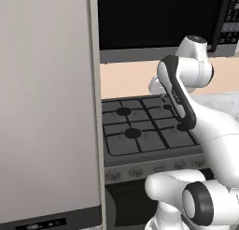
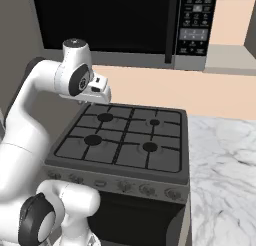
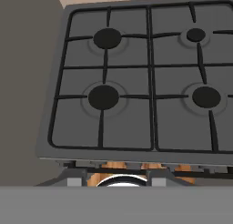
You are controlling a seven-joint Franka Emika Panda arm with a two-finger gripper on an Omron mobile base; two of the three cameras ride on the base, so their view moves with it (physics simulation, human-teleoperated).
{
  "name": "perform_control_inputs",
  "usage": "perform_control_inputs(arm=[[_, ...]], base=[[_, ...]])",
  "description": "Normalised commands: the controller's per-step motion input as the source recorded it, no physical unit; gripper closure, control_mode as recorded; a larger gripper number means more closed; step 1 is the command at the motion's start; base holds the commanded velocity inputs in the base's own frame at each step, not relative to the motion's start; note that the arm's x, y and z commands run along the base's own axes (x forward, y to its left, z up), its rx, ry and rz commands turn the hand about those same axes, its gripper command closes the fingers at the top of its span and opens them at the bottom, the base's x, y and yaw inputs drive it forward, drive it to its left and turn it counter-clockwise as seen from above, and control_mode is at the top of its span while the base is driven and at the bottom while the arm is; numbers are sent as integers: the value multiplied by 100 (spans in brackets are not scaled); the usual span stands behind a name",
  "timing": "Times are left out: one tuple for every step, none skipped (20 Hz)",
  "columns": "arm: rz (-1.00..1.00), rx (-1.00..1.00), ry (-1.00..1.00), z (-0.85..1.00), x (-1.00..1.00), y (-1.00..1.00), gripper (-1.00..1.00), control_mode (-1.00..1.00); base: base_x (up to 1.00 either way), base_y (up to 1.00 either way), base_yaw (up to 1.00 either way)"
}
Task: Pick the cup and bowl from the counter and place them on the counter next to the sink.
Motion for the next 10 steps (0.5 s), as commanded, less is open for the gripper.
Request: perform_control_inputs(arm=[[0,0,0,0,0,0,-100,100],[0,0,0,0,0,0,-100,100],[0,0,0,0,0,0,-100,100],[0,0,0,0,0,0,-100,100],[0,0,0,0,0,0,-100,100],[0,0,0,0,0,0,-100,100],[0,0,0,0,0,0,-100,100],[0,0,0,0,0,0,-100,100],[0,0,0,0,0,0,-100,100],[0,0,0,0,0,0,-100,100]], base=[[0,0,0],[0,0,0],[0,0,0],[0,0,0],[0,0,0],[-6,0,0],[-27,0,0],[-74,0,-5],[-93,0,-12],[-86,0,-9]])
